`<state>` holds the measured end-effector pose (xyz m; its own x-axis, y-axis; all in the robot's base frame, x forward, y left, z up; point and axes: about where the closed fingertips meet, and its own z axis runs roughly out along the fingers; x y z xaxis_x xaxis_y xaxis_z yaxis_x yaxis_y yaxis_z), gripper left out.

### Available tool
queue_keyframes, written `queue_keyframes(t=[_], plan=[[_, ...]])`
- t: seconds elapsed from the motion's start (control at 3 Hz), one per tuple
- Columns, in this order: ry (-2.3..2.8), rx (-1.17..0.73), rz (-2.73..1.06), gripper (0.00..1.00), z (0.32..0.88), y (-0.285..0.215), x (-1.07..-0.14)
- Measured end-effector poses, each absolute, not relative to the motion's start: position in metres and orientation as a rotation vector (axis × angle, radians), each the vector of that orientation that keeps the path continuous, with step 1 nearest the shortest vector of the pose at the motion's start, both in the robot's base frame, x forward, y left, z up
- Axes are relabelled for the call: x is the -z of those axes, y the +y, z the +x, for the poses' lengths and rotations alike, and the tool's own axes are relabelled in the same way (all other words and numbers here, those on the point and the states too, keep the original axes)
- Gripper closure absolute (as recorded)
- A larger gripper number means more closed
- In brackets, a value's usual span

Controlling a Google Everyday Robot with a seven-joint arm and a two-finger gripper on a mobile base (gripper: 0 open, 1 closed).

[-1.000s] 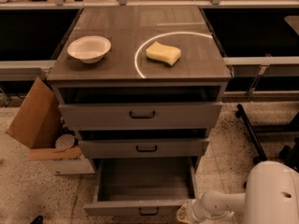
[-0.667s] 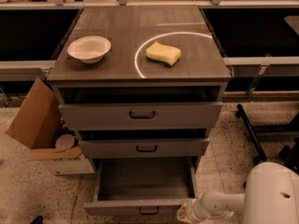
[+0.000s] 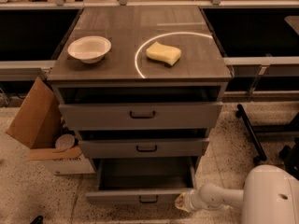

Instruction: Close bottom drawer

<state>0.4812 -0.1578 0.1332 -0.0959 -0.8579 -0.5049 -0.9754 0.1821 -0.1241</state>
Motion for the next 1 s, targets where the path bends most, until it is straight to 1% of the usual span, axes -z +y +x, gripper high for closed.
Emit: queue_keyframes(t=[0.33,1.0], plan=[[1.94,-0.269,-1.663,1.0,0.516,-0.16,-0.149],[1.899,-0.241,-1.622,1.0,0.561,-0.162,-0.156]])
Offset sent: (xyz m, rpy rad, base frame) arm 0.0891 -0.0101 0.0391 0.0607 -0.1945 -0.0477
